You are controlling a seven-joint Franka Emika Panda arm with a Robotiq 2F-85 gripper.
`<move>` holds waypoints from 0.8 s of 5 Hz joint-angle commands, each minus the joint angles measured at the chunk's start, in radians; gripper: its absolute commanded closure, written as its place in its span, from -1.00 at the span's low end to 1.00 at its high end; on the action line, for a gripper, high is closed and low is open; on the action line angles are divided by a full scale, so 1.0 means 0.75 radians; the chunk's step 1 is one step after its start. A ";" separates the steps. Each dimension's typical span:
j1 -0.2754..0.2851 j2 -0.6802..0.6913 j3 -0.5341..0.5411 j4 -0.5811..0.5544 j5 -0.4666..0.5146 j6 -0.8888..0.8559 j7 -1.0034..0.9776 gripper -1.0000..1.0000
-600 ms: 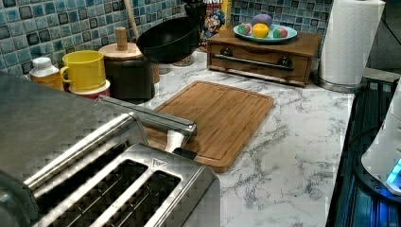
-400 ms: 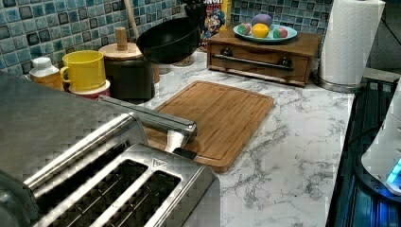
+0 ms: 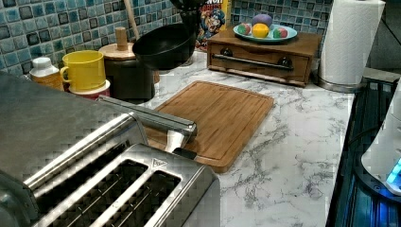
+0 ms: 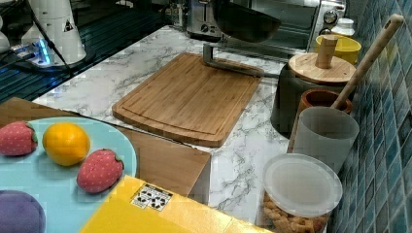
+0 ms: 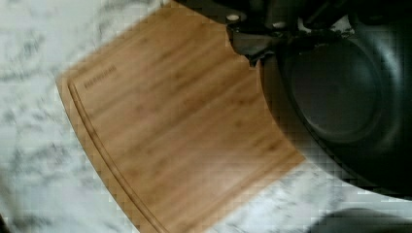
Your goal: Put the bowl in the oven.
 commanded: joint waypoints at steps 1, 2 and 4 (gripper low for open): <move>0.124 0.056 0.146 0.179 0.124 0.165 -0.312 1.00; 0.129 0.101 0.194 0.219 0.126 0.203 -0.315 1.00; 0.134 0.161 0.269 0.238 0.033 0.267 -0.219 1.00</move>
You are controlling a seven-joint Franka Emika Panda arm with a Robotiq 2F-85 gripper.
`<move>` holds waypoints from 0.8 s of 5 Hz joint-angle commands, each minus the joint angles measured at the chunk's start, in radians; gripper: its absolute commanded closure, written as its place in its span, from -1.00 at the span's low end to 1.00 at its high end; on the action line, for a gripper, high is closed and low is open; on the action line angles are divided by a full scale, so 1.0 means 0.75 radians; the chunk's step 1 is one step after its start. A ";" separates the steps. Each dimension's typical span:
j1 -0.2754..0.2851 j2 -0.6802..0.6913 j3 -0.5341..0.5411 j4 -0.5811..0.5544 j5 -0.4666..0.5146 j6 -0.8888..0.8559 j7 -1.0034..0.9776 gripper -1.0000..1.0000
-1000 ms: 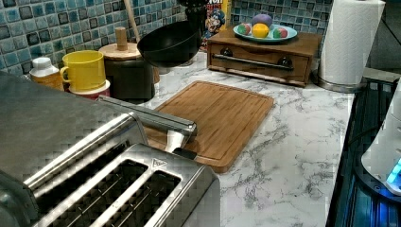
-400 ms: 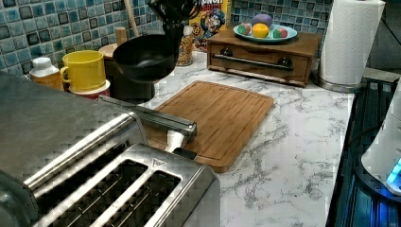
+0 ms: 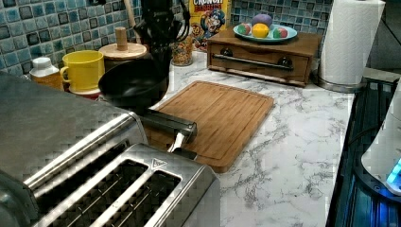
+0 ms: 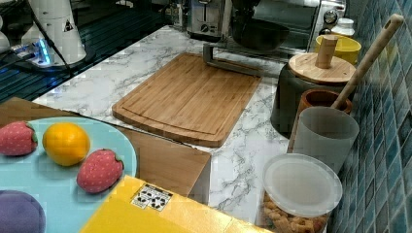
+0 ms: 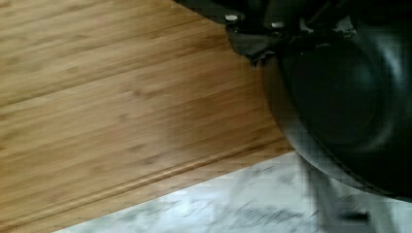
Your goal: Put the bowl in the oven.
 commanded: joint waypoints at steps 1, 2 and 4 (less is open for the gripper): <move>0.109 0.038 0.075 0.258 -0.088 0.137 0.020 1.00; 0.123 -0.041 0.120 0.226 -0.072 0.077 0.072 1.00; 0.123 0.040 0.179 0.237 0.090 0.155 0.076 1.00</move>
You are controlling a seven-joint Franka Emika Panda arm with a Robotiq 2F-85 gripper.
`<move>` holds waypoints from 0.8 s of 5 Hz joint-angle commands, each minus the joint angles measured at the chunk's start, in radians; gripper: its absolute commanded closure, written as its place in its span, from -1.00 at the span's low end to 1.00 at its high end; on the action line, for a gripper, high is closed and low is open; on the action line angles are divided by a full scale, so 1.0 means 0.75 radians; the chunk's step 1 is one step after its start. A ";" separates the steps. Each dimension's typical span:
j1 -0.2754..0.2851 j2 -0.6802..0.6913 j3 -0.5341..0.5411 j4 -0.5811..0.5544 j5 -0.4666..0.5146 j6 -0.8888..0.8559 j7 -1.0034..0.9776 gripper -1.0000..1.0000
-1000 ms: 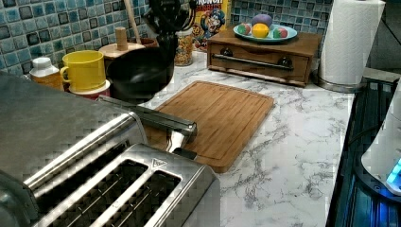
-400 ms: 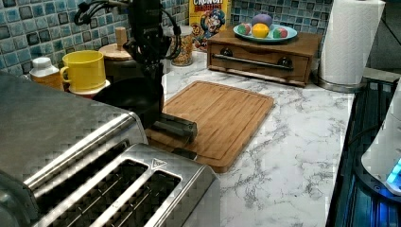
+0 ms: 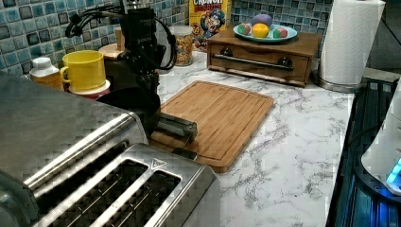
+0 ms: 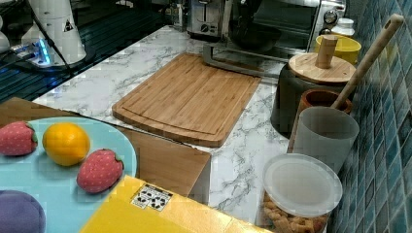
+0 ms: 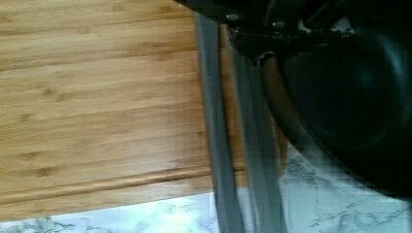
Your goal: Put the bowl in the oven.
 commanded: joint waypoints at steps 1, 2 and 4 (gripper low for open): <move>0.083 0.017 0.097 0.269 0.132 0.068 0.105 1.00; 0.080 0.046 0.135 0.258 0.185 0.134 0.115 1.00; 0.092 0.098 0.160 0.260 0.290 0.193 0.108 1.00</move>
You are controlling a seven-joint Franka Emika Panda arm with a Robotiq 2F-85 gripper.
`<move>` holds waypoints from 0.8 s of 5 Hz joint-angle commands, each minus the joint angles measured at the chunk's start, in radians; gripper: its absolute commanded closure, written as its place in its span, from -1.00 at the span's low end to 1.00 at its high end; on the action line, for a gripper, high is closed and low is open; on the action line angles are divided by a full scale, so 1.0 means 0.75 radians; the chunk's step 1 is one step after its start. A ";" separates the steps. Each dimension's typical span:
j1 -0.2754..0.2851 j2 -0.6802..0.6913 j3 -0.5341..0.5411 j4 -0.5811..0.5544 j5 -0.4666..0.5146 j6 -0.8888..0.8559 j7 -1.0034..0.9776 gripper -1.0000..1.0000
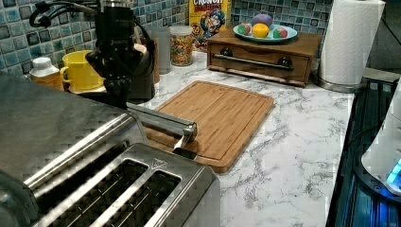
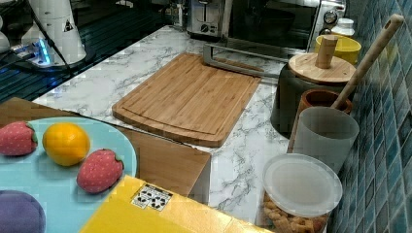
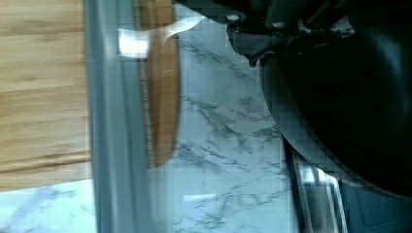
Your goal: Put the bowl in the oven.
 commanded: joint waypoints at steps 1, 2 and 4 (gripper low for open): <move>0.058 0.078 0.074 0.215 0.157 0.068 0.074 1.00; 0.054 0.100 0.065 0.176 0.175 0.136 0.064 1.00; 0.044 0.179 0.098 0.190 0.222 0.226 0.030 1.00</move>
